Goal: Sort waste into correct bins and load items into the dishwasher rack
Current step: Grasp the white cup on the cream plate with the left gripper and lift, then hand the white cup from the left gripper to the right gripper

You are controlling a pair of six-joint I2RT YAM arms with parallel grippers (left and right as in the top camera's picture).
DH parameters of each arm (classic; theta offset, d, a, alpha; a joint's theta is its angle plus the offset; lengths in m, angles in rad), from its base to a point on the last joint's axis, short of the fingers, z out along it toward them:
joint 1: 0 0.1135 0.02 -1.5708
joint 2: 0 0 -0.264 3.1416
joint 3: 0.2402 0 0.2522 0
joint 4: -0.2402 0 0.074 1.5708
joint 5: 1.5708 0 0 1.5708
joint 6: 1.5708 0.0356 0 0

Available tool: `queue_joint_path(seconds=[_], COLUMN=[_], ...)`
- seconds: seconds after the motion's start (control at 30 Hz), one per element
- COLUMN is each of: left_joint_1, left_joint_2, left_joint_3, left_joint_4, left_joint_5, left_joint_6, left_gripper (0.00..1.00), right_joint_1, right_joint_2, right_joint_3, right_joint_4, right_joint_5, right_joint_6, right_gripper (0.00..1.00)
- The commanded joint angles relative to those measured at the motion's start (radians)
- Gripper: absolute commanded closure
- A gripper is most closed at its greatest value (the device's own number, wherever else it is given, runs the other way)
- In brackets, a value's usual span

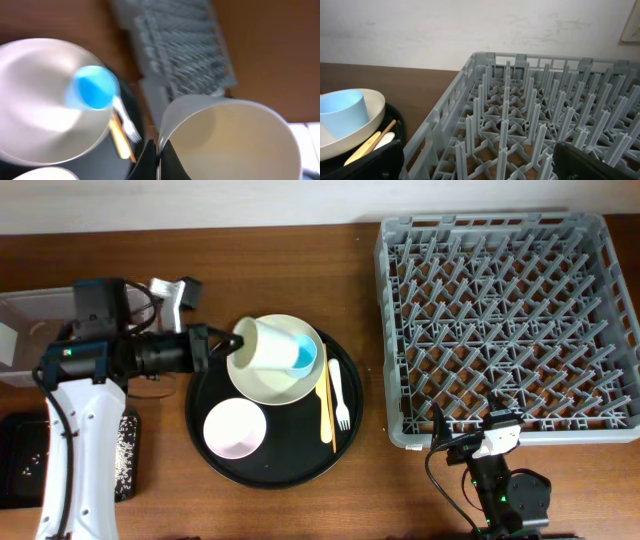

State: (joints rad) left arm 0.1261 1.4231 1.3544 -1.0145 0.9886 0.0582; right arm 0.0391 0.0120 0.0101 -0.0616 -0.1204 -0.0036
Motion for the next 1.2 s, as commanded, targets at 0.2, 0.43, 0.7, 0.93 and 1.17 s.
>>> queue_joint_path(seconds=[0.2, 0.43, 0.7, 0.93, 1.17], left_joint_1=[0.009, 0.009, 0.007, -0.103, -0.161], left_joint_2=[0.002, 0.222, 0.351, 0.351, 0.351], left_joint_3=[-0.062, -0.061, -0.06, -0.06, -0.06], left_joint_4=[-0.074, 0.206, 0.299, 0.393, 0.661], left_joint_5=[0.155, 0.516, 0.585, 0.585, 0.585], left_joint_6=[0.318, 0.085, 0.07, 0.068, -0.123], left_gripper=[0.99, 1.0, 1.0, 1.0, 1.0], right_joint_1=[-0.001, -0.001, -0.001, -0.001, 0.002], right_joint_2=[-0.006, 0.005, 0.779, 1.219, 1.378], right_joint_3=[-0.005, 0.208, 0.966, 0.979, 0.978], right_joint_4=[-0.006, -0.237, -0.616, -0.32, -0.138], right_joint_5=[0.001, -0.169, -0.743, -1.221, -1.324], right_joint_6=[0.0, 0.152, 0.163, 0.124, 0.063], right_gripper=[0.02, 0.02, 0.02, 0.17, 0.18])
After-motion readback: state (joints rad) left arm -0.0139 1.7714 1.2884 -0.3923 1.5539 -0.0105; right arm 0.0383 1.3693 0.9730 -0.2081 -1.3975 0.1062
